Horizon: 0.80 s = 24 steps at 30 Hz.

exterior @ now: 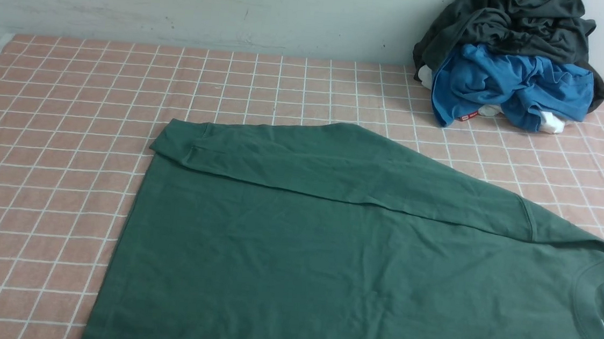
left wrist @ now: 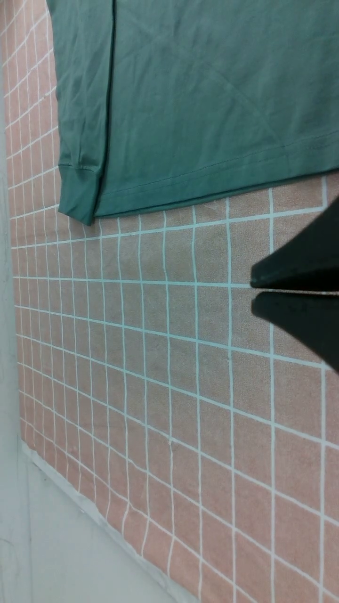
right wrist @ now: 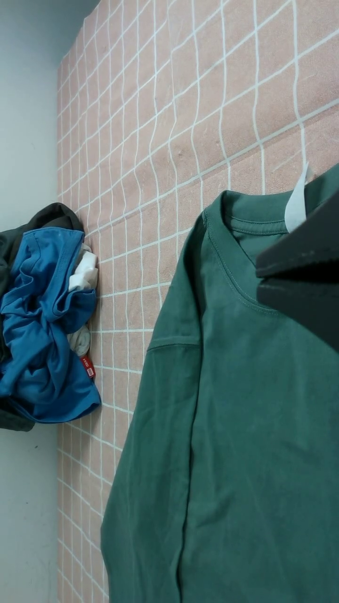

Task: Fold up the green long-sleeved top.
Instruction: Use the left arm to clamp the cuff closest to it

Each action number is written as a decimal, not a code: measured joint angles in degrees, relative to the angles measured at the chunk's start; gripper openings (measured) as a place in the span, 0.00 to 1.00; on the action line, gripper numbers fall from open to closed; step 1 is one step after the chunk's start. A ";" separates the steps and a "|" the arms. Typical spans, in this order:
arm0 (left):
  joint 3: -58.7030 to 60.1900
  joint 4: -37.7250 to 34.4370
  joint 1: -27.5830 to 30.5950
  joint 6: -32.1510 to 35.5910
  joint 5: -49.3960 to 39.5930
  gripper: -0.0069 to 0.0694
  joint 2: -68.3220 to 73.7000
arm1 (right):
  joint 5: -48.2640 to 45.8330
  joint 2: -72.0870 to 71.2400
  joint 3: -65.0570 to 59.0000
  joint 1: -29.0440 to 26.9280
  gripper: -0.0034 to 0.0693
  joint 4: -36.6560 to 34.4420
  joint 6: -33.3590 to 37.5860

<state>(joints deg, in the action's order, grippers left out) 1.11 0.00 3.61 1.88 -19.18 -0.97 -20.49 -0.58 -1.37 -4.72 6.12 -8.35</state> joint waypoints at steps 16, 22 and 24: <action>0.29 10.13 0.00 1.07 1.39 0.09 0.00 | 0.00 0.00 0.00 0.00 0.03 -0.04 -2.51; 0.41 4.28 0.00 -4.14 2.82 0.09 0.00 | 0.00 0.00 0.00 0.00 0.03 -1.27 -5.29; 0.55 -2.80 0.00 -10.12 4.04 0.09 0.00 | 0.00 0.00 0.00 0.00 0.03 -3.53 -8.27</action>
<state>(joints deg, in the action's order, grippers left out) 1.66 -2.80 3.61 -8.24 -15.14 -0.97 -20.49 -0.58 -1.37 -4.72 2.59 -16.62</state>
